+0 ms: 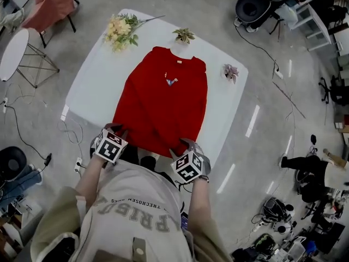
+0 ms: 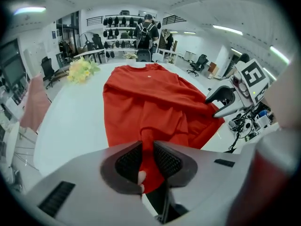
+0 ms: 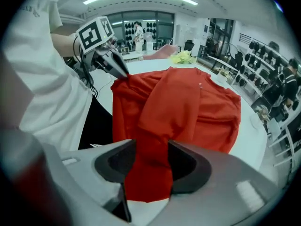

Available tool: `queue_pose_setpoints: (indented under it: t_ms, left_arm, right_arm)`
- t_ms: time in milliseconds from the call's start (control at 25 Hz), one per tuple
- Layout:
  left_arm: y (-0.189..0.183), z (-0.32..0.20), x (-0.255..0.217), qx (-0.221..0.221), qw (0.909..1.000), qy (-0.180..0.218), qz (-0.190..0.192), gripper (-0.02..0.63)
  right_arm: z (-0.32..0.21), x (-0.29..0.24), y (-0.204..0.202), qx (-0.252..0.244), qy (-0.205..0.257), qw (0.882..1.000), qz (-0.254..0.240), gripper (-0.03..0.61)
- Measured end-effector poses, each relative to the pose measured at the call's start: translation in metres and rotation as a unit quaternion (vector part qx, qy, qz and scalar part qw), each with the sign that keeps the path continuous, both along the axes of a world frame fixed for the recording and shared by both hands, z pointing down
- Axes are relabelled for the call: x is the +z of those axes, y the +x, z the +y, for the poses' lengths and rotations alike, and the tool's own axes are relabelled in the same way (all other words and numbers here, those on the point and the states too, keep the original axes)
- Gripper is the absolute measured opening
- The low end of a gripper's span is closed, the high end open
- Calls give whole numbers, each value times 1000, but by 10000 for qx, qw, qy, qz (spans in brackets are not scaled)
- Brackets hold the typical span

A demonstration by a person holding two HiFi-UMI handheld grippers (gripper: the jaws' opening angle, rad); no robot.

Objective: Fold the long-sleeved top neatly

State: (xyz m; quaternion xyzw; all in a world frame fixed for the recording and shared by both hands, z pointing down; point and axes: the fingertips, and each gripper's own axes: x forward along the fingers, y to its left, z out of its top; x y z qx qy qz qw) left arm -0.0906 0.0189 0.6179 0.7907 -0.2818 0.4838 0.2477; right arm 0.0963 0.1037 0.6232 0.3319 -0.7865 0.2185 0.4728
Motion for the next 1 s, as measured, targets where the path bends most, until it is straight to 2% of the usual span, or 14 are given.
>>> queue_pose_setpoints:
  t_ms: [120,280,320,440,520,560,600,640,800,880,1000]
  left_arm:
    - [-9,0,16,-112,9997,19,-224,78]
    - [-9,-2,19,-71,9986,291,-431,96]
    - [-10,-1,16,29,9983,358,-448,118]
    - [-17,2,0,329,9977,499,-322,256]
    - [-30,8,-8,471,9969,568,-289,299]
    - [-39,13,-9,542,9963,574,-345,307]
    - [-48,20,-6,617,9956,546,-436,318]
    - [-56,29,-1,691,9949,493,-539,329]
    - [-64,57,20,921,9918,441,-762,354]
    - [-59,60,28,966,9901,574,-837,360]
    - [-52,59,41,1136,9826,884,-1174,365]
  right_arm:
    - [5,12,5,-110,-104,9997,191,202]
    - [5,17,6,-23,-123,9999,-5,202]
    - [4,13,6,11,-77,9999,-90,202]
    - [2,-11,14,328,243,9979,-511,204]
    - [6,-26,25,544,417,9948,-756,205]
    - [13,-31,30,591,401,9940,-834,215]
    - [22,-32,36,600,312,9940,-865,347]
    - [32,-32,42,580,205,9946,-837,374]
    - [63,-18,56,334,62,9985,-429,374]
    - [72,-9,53,152,80,9995,-264,374]
    - [78,1,45,-175,180,9997,23,374]
